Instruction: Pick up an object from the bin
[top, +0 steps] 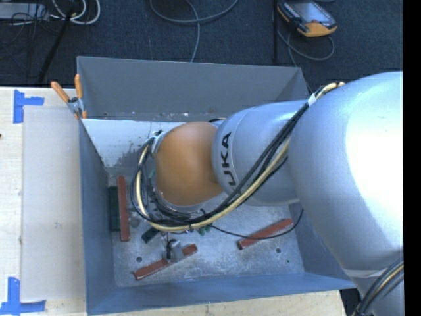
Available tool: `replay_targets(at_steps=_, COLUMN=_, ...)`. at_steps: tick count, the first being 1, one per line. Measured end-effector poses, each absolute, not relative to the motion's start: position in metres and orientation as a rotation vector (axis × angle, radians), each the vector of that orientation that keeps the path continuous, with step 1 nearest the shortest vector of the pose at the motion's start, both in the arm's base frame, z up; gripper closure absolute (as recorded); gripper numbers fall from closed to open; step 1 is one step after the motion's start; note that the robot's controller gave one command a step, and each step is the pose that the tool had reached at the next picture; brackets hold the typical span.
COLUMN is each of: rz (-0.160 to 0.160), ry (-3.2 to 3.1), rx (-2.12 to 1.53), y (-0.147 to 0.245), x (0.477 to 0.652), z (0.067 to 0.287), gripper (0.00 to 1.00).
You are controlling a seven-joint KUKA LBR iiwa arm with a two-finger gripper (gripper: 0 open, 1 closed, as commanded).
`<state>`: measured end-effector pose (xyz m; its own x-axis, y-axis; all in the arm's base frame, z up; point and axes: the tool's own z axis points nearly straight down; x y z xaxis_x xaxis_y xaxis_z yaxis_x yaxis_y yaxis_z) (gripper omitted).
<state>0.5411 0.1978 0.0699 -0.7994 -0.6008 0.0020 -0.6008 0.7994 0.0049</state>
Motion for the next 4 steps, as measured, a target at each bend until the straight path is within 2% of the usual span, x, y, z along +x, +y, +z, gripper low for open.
replay_targets(at_steps=1, rz=-0.003, ry=-2.986, rx=0.982, y=0.194, x=0.545, z=0.070, gripper=1.00)
replay_targets(at_steps=2, rz=-0.005, ry=-2.999, rx=0.972, y=0.246, x=0.566, z=0.170, gripper=1.00)
replay_targets(at_steps=3, rz=0.000, ry=-3.000, rx=0.972, y=0.218, x=0.584, z=0.252, gripper=1.00)
replay_targets(at_steps=4, rz=-0.001, ry=-2.990, rx=0.970, y=0.219, x=0.582, z=0.246, gripper=1.00)
